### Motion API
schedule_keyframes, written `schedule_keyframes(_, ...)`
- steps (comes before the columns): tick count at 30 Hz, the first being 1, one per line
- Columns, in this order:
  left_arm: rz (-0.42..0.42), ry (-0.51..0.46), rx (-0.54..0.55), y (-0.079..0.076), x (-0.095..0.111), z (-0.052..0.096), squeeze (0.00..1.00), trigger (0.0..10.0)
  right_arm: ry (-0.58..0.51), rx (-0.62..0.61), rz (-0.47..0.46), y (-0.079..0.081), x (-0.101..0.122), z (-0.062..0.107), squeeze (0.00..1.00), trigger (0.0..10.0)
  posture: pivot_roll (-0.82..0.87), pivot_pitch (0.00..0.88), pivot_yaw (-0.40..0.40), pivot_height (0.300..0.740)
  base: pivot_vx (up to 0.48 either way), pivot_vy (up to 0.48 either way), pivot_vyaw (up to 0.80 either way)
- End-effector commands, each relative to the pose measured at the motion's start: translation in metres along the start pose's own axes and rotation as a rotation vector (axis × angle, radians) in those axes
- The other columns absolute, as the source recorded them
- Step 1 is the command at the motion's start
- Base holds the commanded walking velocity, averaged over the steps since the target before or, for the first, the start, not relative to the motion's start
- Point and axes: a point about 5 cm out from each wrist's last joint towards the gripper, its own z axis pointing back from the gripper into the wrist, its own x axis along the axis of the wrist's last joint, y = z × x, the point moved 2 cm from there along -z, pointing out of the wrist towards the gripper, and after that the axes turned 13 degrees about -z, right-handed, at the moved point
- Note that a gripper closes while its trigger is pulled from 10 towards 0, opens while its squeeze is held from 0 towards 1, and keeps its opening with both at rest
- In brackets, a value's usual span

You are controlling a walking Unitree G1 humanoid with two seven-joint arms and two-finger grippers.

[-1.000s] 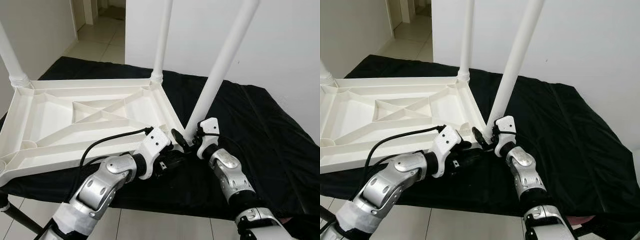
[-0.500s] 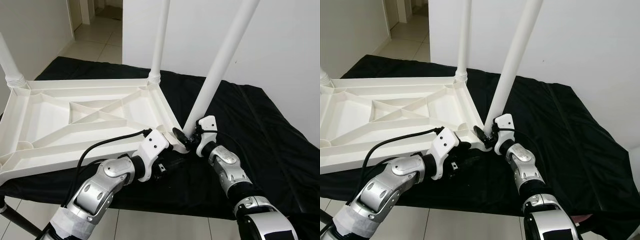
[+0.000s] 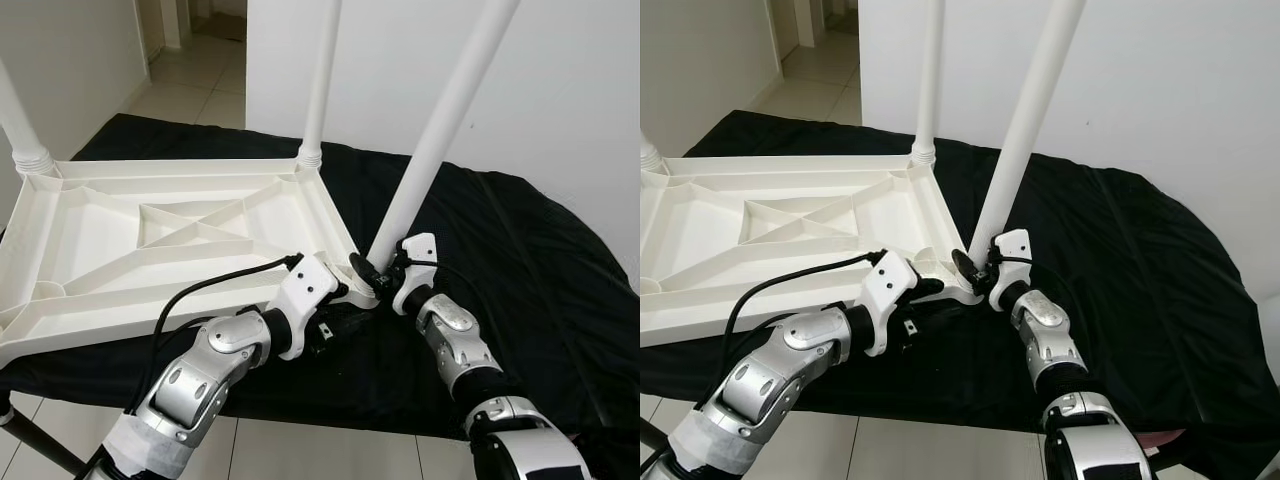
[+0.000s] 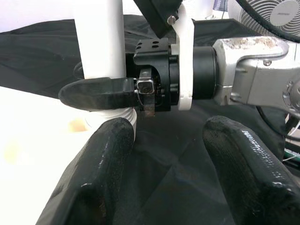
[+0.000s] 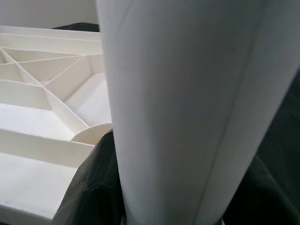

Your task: Building children table

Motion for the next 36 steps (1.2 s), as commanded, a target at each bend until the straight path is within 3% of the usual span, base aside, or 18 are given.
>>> schedule_keyframes(1,0.005,-0.003,-0.008,0.002,0.000,-0.002,0.00,10.0,0.070,-0.092,-0.010,-0.005,-0.019,0.008,0.00,10.0,0.04,0.000,-0.122,0.740,0.000,0.000,0.00)
schedule_keyframes(5,0.022,0.023,0.009,0.005,-0.005,-0.003,0.00,10.0,0.031,-0.236,-0.026,-0.009,-0.017,0.010,0.00,10.0,0.03,0.000,-0.119,0.740,0.000,0.000,0.00)
schedule_keyframes(10,0.029,0.032,0.015,0.006,-0.007,-0.006,0.00,10.0,-0.016,-0.412,-0.078,-0.002,-0.021,0.016,0.00,10.0,0.03,0.000,-0.118,0.740,0.000,0.000,0.00)
schedule_keyframes(15,0.028,0.032,0.034,0.008,-0.008,-0.009,0.00,10.0,-0.033,-0.602,-0.070,0.004,-0.024,0.025,0.00,10.0,0.02,0.000,-0.121,0.740,0.000,0.000,0.00)
schedule_keyframes(19,0.029,0.034,0.037,0.008,-0.008,-0.010,0.00,10.0,-0.046,-0.572,-0.082,0.019,-0.023,0.023,0.00,10.0,0.03,0.000,-0.124,0.740,0.000,0.000,0.00)
schedule_keyframes(24,0.028,0.035,0.039,0.008,-0.009,-0.012,0.00,10.0,-0.031,-0.575,-0.077,0.020,-0.022,0.028,0.00,10.0,0.02,0.000,-0.129,0.740,0.000,0.000,0.00)
schedule_keyframes(25,0.028,0.036,0.041,0.008,-0.010,-0.012,0.00,10.0,-0.030,-0.576,-0.068,0.017,-0.022,0.030,0.18,10.0,0.03,0.000,-0.132,0.740,0.000,0.000,0.00)
schedule_keyframes(26,0.028,0.036,0.042,0.008,-0.010,-0.013,0.00,10.0,-0.041,-0.567,-0.073,0.016,-0.020,0.030,1.00,10.0,0.03,0.000,-0.136,0.740,0.000,0.000,0.00)
schedule_keyframes(35,0.029,0.033,0.045,0.009,-0.010,-0.013,0.00,10.0,-0.101,-0.430,-0.074,0.013,-0.002,0.029,1.00,10.0,0.03,0.000,-0.138,0.740,0.000,0.000,0.00)
schedule_keyframes(36,0.029,0.032,0.044,0.009,-0.010,-0.014,0.00,10.0,-0.102,-0.380,-0.043,0.010,0.002,0.027,0.48,10.0,0.03,0.000,-0.136,0.740,0.000,0.000,0.00)
